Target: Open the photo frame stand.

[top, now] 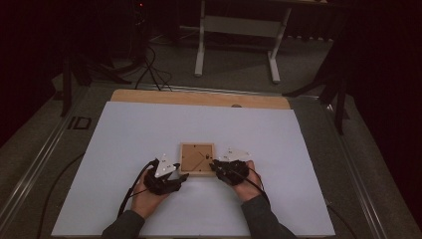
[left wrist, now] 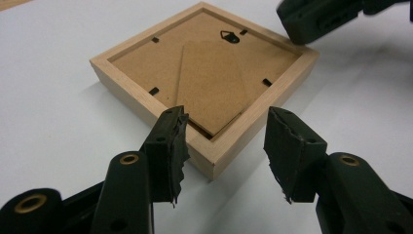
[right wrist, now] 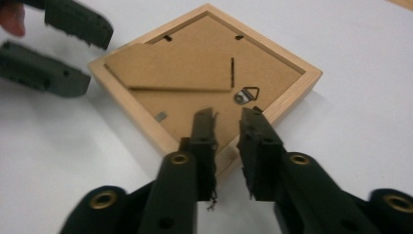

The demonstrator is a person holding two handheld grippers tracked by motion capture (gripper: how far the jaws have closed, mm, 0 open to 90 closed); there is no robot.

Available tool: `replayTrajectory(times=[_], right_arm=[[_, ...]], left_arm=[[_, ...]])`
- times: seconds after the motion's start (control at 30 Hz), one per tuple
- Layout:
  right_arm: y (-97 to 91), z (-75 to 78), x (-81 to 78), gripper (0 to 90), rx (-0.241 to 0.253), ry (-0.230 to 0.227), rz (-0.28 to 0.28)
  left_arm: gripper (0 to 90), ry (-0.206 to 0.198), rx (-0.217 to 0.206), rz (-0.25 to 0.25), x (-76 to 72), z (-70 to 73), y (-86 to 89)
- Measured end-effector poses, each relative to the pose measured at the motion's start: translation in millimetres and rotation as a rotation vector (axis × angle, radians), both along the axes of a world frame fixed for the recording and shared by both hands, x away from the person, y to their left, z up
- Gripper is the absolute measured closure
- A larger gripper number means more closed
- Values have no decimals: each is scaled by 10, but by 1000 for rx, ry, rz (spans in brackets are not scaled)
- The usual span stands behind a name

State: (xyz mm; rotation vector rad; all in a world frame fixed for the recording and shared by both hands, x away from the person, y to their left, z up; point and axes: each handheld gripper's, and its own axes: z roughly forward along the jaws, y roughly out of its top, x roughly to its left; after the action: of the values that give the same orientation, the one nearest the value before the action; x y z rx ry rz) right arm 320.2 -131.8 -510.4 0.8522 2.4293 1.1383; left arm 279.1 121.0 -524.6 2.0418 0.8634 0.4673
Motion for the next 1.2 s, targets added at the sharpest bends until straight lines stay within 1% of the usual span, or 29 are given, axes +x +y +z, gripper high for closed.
replayTrajectory(times=[0.13,0.2,0.27,0.37,0.53,0.67,0.83,0.97,1.0,1.1,1.2], right_arm=[[10,-13,-63,856,-15,-19,7],[11,-13,-90,888,-22,-22,8],[12,-13,-106,893,-31,-21,5],[16,-22,-97,894,-30,-17,4],[22,-37,-82,896,-27,-11,2],[11,-42,-78,896,-19,-9,1],[10,-48,-84,896,-13,-12,3],[19,-52,-112,896,-10,-14,16],[26,-52,-125,896,-8,-12,20],[32,-53,-135,896,-12,-17,22],[28,-58,-136,896,-7,-19,23]], left_arm=[[494,3,-20,11,-7,34,19],[504,5,-31,14,-6,53,23],[514,5,-39,14,-6,78,24],[527,2,-52,24,-5,119,26],[562,0,-53,24,36,187,4],[563,-3,-51,32,91,211,-31],[545,4,-41,42,165,180,-73],[519,0,-25,59,198,145,-105],[509,1,-27,63,204,139,-110],[501,4,-28,63,215,129,-121],[496,6,-16,58,227,96,-166]])
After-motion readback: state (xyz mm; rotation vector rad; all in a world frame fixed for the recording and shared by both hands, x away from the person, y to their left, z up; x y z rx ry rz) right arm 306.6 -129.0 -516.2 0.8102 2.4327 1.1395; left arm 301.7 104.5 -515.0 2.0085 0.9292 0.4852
